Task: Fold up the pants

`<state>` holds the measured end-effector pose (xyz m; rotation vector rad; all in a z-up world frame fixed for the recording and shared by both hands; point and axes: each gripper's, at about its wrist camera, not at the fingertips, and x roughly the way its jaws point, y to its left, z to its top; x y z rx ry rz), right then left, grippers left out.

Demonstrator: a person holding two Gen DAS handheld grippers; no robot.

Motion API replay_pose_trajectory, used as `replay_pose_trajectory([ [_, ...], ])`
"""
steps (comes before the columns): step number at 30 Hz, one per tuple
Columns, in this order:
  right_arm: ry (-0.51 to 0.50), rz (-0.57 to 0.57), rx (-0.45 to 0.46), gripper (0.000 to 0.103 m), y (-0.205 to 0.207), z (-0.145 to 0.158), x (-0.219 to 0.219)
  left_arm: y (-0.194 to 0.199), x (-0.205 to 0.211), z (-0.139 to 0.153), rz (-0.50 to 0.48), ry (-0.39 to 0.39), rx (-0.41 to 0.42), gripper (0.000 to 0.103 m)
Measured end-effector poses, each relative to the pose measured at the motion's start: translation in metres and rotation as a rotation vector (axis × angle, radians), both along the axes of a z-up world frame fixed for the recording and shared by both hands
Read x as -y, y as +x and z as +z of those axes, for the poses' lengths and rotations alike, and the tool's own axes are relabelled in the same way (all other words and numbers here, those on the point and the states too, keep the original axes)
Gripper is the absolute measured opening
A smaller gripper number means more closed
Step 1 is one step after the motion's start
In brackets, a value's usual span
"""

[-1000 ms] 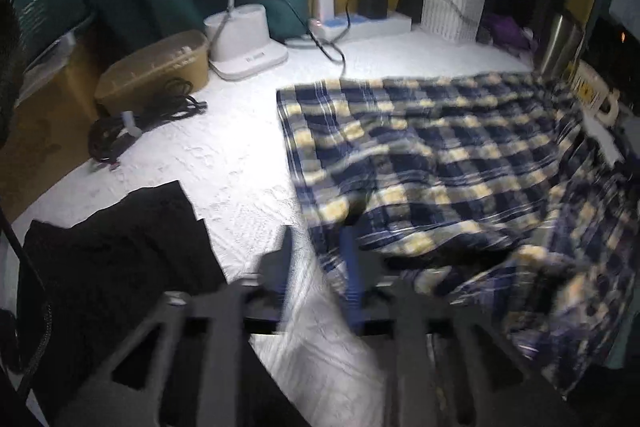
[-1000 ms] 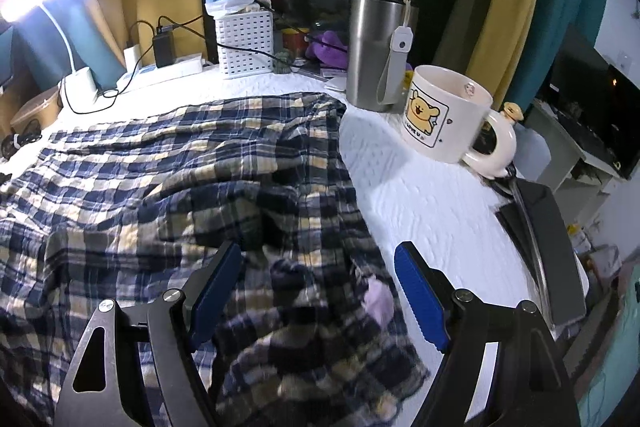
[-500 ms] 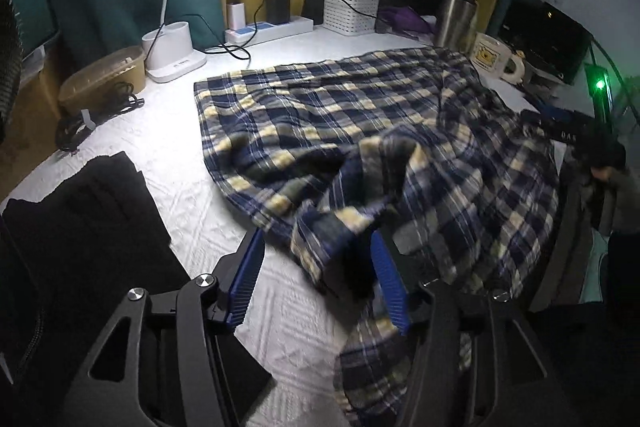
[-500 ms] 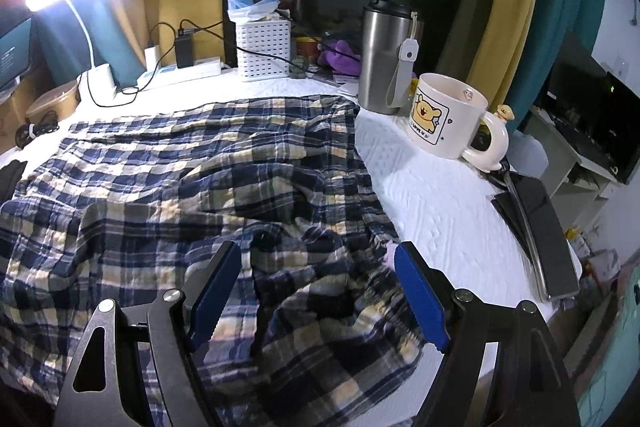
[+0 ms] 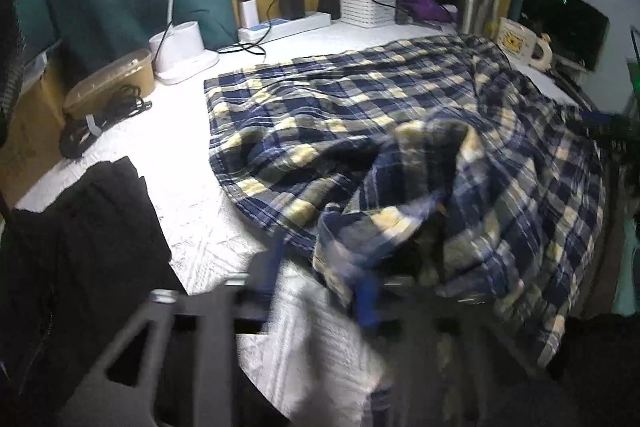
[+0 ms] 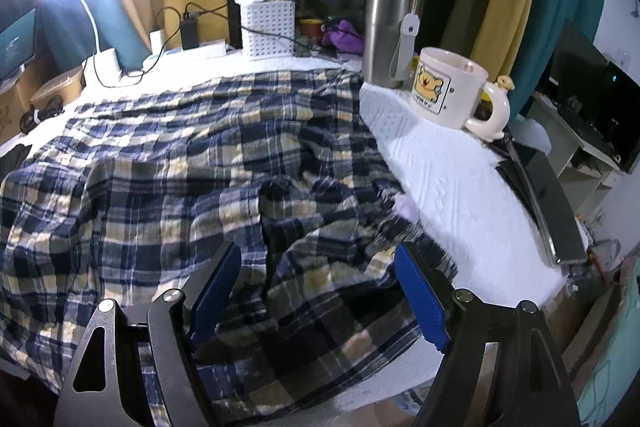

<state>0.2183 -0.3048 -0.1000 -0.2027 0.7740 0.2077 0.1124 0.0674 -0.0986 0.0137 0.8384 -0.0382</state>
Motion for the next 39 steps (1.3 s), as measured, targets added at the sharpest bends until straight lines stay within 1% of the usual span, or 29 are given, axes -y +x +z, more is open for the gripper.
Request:
replay_pose_trajectory([
  [1,-0.002,0.001,-0.008,0.081,0.000,-0.003,0.000,0.002,-0.004,-0.001,0.012,0.001,0.000,0.002],
  [3,-0.009,0.001,-0.023,0.081,0.002,-0.010,-0.002,0.003,-0.012,0.001,0.039,-0.012,0.017,0.002],
  [6,-0.011,0.001,-0.037,0.081,0.002,-0.018,-0.002,0.002,-0.030,0.005,0.084,-0.085,0.047,0.002],
  [10,-0.016,0.001,-0.046,0.081,0.003,-0.023,-0.001,0.007,-0.053,0.004,0.150,-0.141,0.052,0.002],
  [11,-0.017,0.003,-0.046,0.081,0.003,-0.023,-0.001,0.009,-0.058,0.004,0.164,-0.145,0.054,0.002],
  [13,-0.020,0.005,-0.046,0.080,0.003,-0.024,0.000,0.012,-0.068,0.004,0.209,-0.120,0.066,0.002],
  [16,-0.016,0.007,-0.046,0.080,0.004,-0.024,0.002,0.016,-0.084,0.001,0.255,-0.135,0.060,0.002],
  [17,-0.014,0.005,-0.046,0.080,0.003,-0.024,0.002,0.017,-0.090,0.001,0.300,-0.107,0.067,0.002],
  [18,-0.014,0.004,-0.046,0.080,0.003,-0.024,0.003,0.017,-0.095,0.001,0.322,-0.096,0.067,0.002],
  [20,-0.016,0.001,-0.046,0.080,0.003,-0.024,0.002,0.017,-0.109,0.004,0.358,-0.132,0.056,0.002],
  [21,-0.018,-0.001,-0.047,0.080,0.003,-0.024,0.002,0.013,-0.113,0.008,0.357,-0.154,0.064,0.002],
  [23,-0.026,-0.005,-0.045,0.081,0.002,-0.023,0.000,0.006,-0.110,0.016,0.326,-0.149,0.081,0.002],
  [26,-0.026,-0.009,-0.036,0.081,-0.001,-0.019,-0.001,-0.006,-0.094,0.025,0.255,-0.158,0.068,0.003],
  [27,-0.024,-0.008,-0.032,0.081,-0.003,-0.017,-0.001,-0.010,-0.087,0.026,0.229,-0.172,0.060,0.009],
  [28,-0.023,-0.007,-0.024,0.081,-0.006,-0.015,-0.001,-0.014,-0.079,0.027,0.202,-0.191,0.050,0.025],
  [29,-0.024,-0.006,-0.018,0.081,-0.009,-0.013,-0.002,-0.018,-0.070,0.026,0.174,-0.215,0.040,0.035],
  [30,-0.024,-0.005,-0.013,0.081,-0.011,-0.011,-0.001,-0.022,-0.063,0.025,0.148,-0.243,0.027,0.052],
  [31,-0.024,-0.004,-0.006,0.081,-0.014,-0.008,-0.001,-0.026,-0.055,0.022,0.115,-0.277,0.011,0.056],
  [33,-0.022,-0.004,0.004,0.081,-0.018,-0.005,0.000,-0.029,-0.038,0.013,0.065,-0.306,-0.025,0.056],
  [34,-0.021,-0.003,0.009,0.081,-0.021,-0.003,0.000,-0.028,-0.029,0.007,0.042,-0.298,-0.047,0.056],
  [35,-0.020,-0.003,0.012,0.081,-0.023,-0.003,0.001,-0.027,-0.021,0.001,0.028,-0.271,-0.061,0.056],
  [37,-0.019,-0.002,0.016,0.081,-0.027,-0.003,0.001,-0.025,-0.010,-0.005,0.013,-0.224,-0.060,0.056],
  [39,-0.013,-0.003,0.017,0.081,-0.030,-0.003,0.002,-0.020,-0.004,-0.010,0.014,-0.201,-0.061,0.056],
])
